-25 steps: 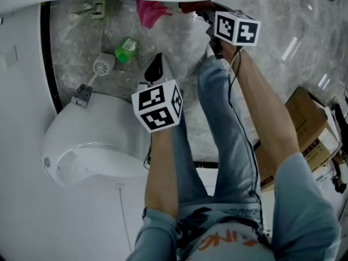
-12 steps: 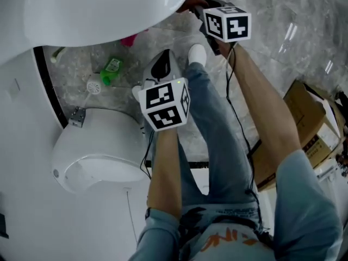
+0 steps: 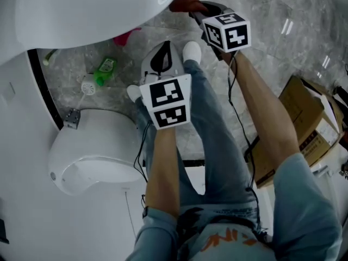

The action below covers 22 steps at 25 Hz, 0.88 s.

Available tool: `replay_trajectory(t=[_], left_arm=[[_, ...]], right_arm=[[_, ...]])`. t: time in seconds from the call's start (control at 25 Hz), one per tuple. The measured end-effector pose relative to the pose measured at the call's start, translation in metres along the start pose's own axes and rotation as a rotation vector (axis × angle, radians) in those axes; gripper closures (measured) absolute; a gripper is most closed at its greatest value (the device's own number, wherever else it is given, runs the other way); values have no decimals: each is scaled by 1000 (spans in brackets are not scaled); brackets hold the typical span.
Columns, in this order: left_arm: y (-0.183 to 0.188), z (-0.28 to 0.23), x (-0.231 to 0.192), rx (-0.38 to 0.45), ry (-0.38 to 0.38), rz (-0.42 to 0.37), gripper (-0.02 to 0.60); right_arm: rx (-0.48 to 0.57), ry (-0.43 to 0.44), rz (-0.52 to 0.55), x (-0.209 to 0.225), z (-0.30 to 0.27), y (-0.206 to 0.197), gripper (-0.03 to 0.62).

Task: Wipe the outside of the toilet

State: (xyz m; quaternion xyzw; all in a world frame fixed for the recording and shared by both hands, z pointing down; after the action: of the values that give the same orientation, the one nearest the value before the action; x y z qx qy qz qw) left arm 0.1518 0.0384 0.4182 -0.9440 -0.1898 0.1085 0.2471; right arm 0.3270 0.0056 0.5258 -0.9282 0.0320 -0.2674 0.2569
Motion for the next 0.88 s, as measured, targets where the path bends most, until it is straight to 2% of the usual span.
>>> replay_trajectory(t=[0.16,0.32,0.48,0.68,0.88], left_arm=[[-31,6,-22,8,4,24,580],[-74,9,-65,7,30,65,580],[-120,23,-110,0,105,204,581],[-170,32,-172,0,138,295,581],[-193,31,-227,13,149,360,581]], right_arm=[[-22,7,-37,-31,-2,-39,526],[-8,53,-116,-81,-27,-73,526],[13,102,-214,-128,-63,-92,526],[59,121,-267,-187,-129,-98,526],[145,117,-298,-224,-182,-73,526]])
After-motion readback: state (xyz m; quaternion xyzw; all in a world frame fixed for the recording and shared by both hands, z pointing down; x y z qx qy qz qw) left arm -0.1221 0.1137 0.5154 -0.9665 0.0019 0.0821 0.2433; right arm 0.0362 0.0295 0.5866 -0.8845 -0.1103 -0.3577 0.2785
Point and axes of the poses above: the fingertips, and each gripper's own axes: z backward along the fingers, x to its right, y out of its top, the point moved 8 cm from there along z, backward along the fingers, and after that the axes turned 11 degrees about y, right-handed, at the moved point
